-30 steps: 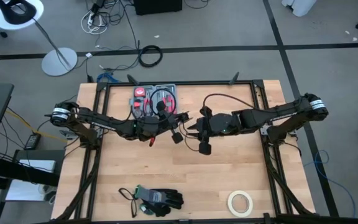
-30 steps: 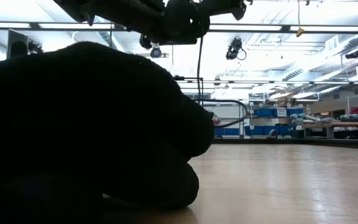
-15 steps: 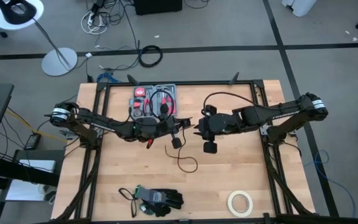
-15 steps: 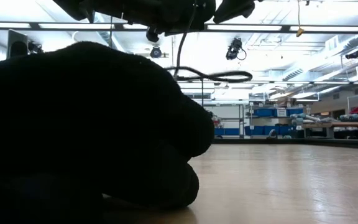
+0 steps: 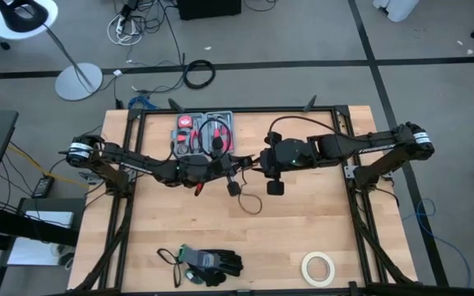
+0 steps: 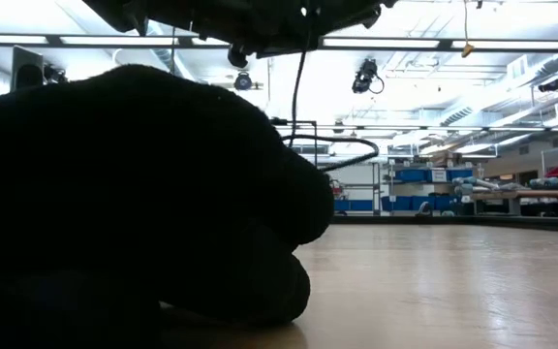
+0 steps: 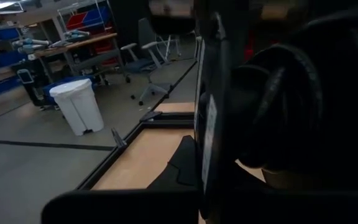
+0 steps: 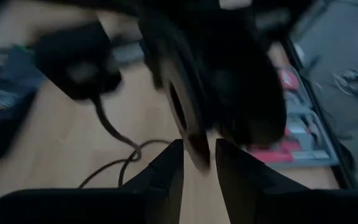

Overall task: Coil cords
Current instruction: Coil the black wire cable into the black spool

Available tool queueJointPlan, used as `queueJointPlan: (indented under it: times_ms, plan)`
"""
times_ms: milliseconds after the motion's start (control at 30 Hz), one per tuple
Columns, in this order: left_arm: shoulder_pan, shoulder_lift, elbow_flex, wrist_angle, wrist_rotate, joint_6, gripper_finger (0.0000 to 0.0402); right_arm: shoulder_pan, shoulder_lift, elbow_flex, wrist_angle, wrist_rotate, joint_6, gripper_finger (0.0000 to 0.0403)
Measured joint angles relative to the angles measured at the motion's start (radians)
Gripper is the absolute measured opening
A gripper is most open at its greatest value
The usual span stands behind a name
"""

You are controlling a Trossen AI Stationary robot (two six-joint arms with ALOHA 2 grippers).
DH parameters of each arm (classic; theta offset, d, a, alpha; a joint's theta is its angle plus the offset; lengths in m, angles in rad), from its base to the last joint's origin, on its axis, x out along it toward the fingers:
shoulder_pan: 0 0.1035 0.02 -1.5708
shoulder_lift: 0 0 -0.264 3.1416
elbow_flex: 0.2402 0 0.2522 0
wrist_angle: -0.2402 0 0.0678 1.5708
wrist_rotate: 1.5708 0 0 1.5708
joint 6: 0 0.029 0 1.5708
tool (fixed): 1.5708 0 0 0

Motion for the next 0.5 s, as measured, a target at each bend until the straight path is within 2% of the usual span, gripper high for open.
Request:
queueJointPlan:
  times_ms: [100,367,500]
  plan:
    - [-0.001,0.0,-0.001,-0.006,0.001,0.0,0.0,-0.006,0.0,0.0,0.012,-0.039,-0.005,0.0091]
    - [-0.001,0.0,-0.001,-0.005,0.003,-0.005,0.0,-0.009,0.004,0.0,0.018,-0.058,-0.012,0.0088]
    - [0.0,0.0,-0.001,-0.005,0.002,-0.019,0.0,-0.009,0.005,0.0,0.022,-0.041,-0.006,0.0054]
